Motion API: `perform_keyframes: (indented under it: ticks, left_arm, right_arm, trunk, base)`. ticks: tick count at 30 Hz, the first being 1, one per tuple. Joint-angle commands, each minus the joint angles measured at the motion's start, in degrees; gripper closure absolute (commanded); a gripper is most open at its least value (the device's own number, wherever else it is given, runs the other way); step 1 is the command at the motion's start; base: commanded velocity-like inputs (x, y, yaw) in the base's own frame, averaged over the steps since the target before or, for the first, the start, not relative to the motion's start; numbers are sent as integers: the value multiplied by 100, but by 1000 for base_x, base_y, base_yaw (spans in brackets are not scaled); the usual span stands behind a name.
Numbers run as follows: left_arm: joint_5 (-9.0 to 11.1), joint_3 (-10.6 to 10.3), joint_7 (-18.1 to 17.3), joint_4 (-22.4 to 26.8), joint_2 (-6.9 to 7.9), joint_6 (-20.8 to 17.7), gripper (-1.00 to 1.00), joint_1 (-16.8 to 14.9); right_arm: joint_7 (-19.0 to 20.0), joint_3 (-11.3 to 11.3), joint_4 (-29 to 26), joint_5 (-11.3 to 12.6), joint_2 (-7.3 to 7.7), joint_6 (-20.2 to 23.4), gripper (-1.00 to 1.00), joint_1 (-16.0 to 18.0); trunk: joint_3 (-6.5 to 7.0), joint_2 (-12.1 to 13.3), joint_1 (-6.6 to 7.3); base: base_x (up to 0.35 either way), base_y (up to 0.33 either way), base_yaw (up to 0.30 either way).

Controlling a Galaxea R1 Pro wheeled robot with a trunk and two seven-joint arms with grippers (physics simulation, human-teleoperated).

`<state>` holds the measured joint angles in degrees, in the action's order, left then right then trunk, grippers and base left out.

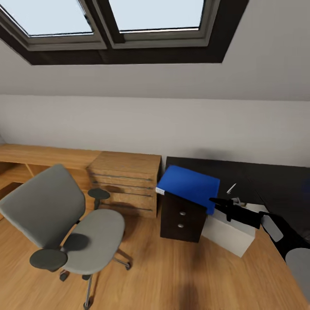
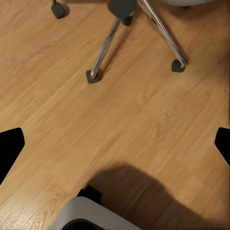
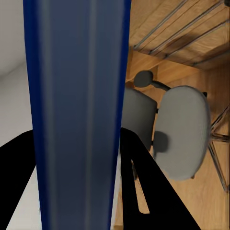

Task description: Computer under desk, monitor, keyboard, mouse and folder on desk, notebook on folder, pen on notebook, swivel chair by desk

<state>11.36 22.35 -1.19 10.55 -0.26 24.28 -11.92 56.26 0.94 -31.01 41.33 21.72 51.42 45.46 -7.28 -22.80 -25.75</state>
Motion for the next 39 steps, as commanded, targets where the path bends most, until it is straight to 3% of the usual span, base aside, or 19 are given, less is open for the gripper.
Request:
perform_keyframes:
  ticks: [1, 18, 26, 30, 39]
  left_arm:
    - [60, -20, -13, -1, 0, 15, -100, -3]
    - [60, -20, -13, -1, 0, 18, -100, -3]
    - [60, -20, -13, -1, 0, 16, -100, -3]
    - [60, -20, -13, -1, 0, 17, -100, -3]
    - [60, -20, -13, -2, 0, 15, -100, -3]
  right_arm:
    - [16, 11, 4, -2, -1, 4, 100, 6]
    - [16, 16, 101, -2, 8, -49, 100, 6]
    - [15, 21, 236, 1, 8, -549, 100, 6]
    - [9, 150, 335, 0, 3, -862, 100, 6]
    - [1, 453, 509, -2, -2, -1044, 100, 6]
  trunk:
    - [-12, -12, -3]
    - [-1, -12, -3]
    - [27, -12, -3]
    - [44, -12, -3]
    - [83, -12, -3]
  base:
    - [0, 0, -260]
    - [0, 0, -260]
    - [0, 0, -211]
    - [0, 0, -52]
    - [0, 0, -10]
